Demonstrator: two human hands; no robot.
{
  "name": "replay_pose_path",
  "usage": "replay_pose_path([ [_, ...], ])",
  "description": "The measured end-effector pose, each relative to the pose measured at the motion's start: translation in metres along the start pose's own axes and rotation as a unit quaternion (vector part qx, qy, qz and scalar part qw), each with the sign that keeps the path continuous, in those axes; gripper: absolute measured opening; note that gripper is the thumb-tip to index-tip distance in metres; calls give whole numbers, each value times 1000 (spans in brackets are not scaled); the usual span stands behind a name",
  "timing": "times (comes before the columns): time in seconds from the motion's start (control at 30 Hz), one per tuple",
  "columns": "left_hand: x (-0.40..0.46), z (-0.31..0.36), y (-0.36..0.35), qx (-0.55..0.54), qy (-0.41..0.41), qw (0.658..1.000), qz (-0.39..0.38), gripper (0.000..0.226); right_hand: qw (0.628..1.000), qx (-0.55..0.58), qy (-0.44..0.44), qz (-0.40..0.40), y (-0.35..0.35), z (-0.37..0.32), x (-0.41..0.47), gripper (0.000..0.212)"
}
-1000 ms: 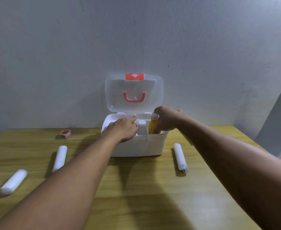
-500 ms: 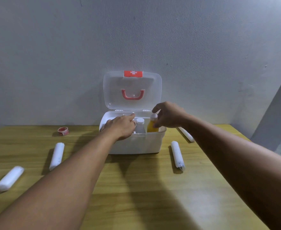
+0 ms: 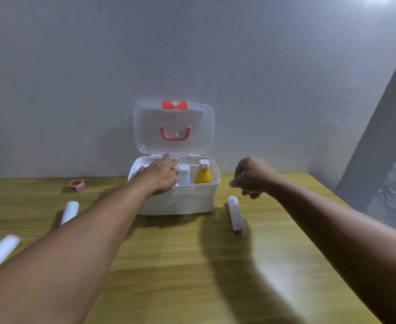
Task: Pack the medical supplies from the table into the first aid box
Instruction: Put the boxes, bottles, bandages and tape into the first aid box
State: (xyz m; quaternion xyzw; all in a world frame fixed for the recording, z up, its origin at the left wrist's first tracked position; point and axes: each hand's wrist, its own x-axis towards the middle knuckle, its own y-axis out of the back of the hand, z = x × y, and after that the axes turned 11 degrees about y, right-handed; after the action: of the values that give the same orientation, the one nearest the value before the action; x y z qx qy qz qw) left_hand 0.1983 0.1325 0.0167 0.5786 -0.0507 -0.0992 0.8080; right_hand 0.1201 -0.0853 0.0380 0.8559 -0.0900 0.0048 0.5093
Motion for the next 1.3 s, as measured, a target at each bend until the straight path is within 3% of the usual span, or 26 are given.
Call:
replay_pose_path([
  [0.1, 4, 2, 4, 19, 4, 1000, -16, 52, 994, 2, -50, -93, -18, 3, -10, 37],
  [0.17, 6, 3, 7, 31, 10, 999, -31, 49, 991, 5, -63, -115, -28, 4, -12, 33],
  [0.3, 11, 4, 14, 50, 16, 998, -21, 28, 994, 18, -65, -92, -30, 14, 0, 20],
  [0.47, 15, -5, 9, 102, 10, 995, 21, 50, 996, -71, -37, -27, -19, 27, 35, 19],
  [0.57, 19, -10, 1, 101, 11, 995, 22, 52, 992, -126, -16, -7, -15, 34, 54, 19],
  [0.83, 20, -11, -3, 109, 12, 994, 30, 54, 985, -168, -23, -37, -18, 46, 77, 26],
  [0.93, 19, -13, -3, 111, 6, 993, 32, 55, 979, -188, 3, -78, -21, 45, 77, 52],
  [1.1, 18, -13, -2, 108, 6, 994, 27, 56, 963, -235, 12, -129, -24, 35, 69, 40],
  [1.2, 18, -11, -1, 106, 6, 994, 28, 56, 976, -199, 8, -84, -13, 23, 58, 37],
  [1.3, 17, -10, -1, 98, 8, 995, 31, 56, 991, -94, 31, 87, 4, 9, 47, 38],
])
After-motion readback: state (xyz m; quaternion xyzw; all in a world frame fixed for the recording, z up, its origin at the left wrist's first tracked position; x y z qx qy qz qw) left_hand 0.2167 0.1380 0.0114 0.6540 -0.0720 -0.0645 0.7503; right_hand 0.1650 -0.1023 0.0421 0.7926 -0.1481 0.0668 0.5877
